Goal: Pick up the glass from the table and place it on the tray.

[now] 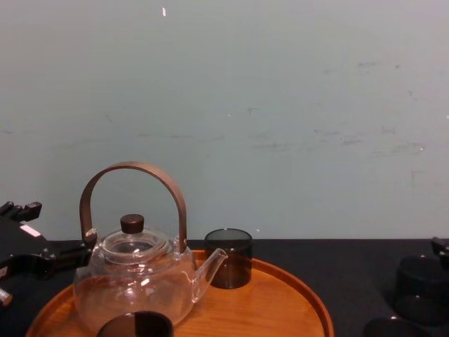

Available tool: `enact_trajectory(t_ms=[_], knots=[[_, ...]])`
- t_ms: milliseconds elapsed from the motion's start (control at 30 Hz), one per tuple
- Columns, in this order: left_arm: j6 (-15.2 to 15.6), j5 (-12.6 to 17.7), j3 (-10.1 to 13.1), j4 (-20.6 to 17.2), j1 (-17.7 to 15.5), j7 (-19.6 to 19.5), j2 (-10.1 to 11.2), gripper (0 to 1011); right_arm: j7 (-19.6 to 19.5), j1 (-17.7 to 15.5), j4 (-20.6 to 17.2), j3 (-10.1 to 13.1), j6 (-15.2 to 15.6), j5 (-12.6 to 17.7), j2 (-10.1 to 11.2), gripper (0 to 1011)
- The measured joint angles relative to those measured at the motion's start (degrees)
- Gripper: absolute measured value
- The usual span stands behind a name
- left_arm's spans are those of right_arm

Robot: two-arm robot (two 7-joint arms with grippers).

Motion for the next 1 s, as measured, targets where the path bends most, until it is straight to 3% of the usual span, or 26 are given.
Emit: enact_trajectory(t_ms=[1000], knots=[[0.0,0.0,0.0,0.0,0.0,0.0,0.0,1001,0.0,0.0,0.0,0.0,0.0,0.0,0.0,1007]])
